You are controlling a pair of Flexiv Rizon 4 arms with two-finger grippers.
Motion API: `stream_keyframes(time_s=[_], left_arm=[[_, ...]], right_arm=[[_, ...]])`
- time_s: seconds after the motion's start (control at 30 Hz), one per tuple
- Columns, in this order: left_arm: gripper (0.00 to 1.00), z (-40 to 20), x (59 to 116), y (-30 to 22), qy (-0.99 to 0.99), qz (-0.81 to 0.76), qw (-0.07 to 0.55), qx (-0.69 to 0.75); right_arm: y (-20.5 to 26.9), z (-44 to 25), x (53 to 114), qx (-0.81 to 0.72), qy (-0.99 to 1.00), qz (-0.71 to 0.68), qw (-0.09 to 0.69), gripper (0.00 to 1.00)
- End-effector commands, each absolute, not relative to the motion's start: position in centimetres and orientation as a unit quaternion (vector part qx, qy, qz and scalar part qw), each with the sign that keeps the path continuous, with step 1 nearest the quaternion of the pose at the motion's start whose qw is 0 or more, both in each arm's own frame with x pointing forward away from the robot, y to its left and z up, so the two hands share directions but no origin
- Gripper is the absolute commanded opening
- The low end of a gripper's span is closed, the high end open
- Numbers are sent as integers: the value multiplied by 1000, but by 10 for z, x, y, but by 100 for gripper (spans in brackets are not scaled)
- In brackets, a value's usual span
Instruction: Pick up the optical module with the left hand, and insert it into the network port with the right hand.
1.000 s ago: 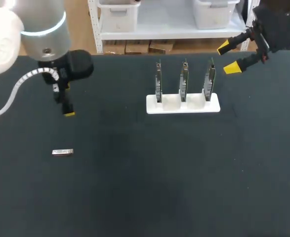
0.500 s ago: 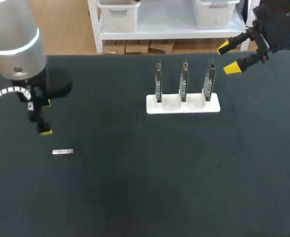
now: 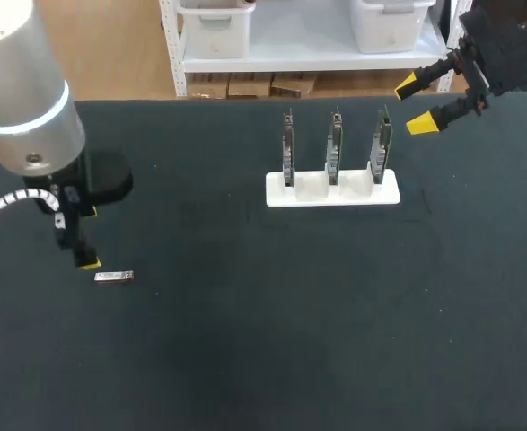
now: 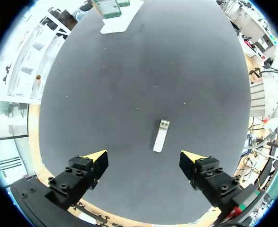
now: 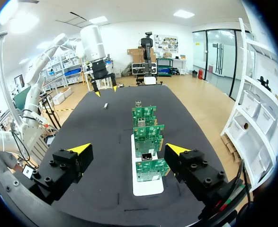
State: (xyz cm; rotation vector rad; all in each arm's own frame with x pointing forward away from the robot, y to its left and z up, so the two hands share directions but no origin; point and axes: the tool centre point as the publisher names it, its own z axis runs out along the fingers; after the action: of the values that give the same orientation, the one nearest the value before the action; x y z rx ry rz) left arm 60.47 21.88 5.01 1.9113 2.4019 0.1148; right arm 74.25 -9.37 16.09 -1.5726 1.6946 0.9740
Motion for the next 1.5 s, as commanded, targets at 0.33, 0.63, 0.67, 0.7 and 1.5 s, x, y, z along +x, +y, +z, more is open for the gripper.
stream_keyframes(time_s=[0.33, 0.63, 0.67, 0.7, 1.5], left_arm=[[100, 31, 597, 213, 776, 26, 37, 629], [100, 28, 589, 221, 786, 28, 25, 617], [100, 26, 589, 221, 787, 28, 23, 616], [100, 24, 588, 221, 787, 28, 22, 616], [100, 0, 593, 219, 784, 33, 14, 620]], right_arm=[[-94, 161, 741, -595, 643, 368, 312, 100], [-94, 161, 741, -595, 643, 368, 312, 100], [-94, 161, 741, -595, 643, 368, 312, 100], [-94, 161, 741, -595, 643, 368, 312, 100], [-94, 161, 741, -595, 643, 368, 312, 100]])
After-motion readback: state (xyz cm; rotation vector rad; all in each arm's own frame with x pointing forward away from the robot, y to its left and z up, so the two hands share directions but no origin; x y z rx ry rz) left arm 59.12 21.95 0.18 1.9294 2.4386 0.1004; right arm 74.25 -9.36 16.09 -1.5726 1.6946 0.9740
